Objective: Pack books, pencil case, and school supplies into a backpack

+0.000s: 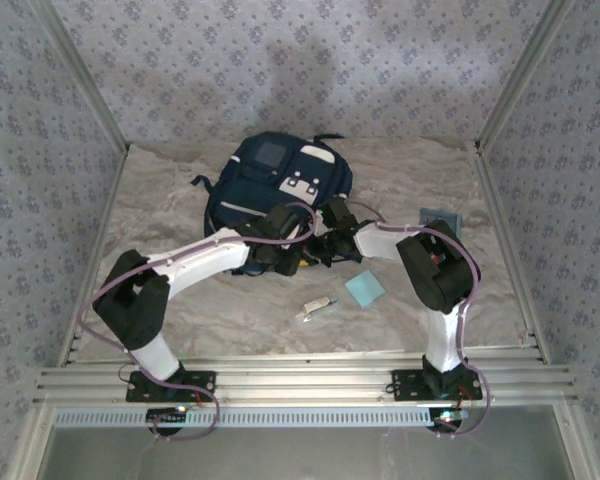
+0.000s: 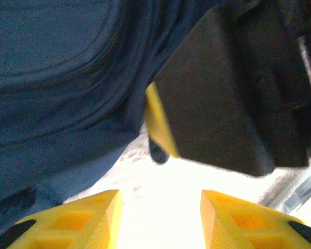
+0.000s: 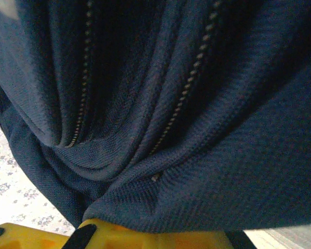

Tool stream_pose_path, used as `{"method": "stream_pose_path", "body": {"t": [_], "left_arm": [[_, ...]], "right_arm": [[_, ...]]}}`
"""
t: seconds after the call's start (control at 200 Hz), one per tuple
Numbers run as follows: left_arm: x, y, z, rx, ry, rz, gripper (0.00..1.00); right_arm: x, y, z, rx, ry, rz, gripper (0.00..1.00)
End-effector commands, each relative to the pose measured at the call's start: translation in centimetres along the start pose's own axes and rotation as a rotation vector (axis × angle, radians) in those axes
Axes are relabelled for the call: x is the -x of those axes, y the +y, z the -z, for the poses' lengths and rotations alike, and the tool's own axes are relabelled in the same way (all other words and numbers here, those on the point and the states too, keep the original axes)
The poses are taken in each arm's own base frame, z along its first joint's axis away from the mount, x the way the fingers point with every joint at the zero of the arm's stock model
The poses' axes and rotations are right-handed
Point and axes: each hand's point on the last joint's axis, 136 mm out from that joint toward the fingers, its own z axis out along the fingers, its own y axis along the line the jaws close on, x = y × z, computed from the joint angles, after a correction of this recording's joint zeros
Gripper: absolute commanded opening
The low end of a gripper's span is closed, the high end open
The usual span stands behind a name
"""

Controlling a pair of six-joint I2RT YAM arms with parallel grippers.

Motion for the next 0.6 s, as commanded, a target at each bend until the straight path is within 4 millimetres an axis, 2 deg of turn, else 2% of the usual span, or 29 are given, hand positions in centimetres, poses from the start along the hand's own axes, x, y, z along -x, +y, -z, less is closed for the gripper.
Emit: {"method": "stream_pose_path", "body": {"t": [0.0,0.34,0.505,0.6], "left_arm": [[2.7,-0.5,-0.9,0.012,-0.099,-0.054,0.42],[1.5,0.2,-4.6,0.110,-0.056,-0.188,0.37],[2.4,-0.1,-5.3,0.115,-0.082,-0.242,0.31],[2.5,-0.5,-4.8,0.104,-0.085,-0.244,0.30]], "right_arm": [[1.7,1.4,0.5,0.031,-0.045,-0.017,0.00],[2.5,1.3,1.1,0.063,-0.032,-0.071,0.00],[2.9,1.1,1.6,0.099,-0.003,-0.118,0.00],[3.7,0.3,2.3,0.103,0.000,-0.147,0.00]]}}
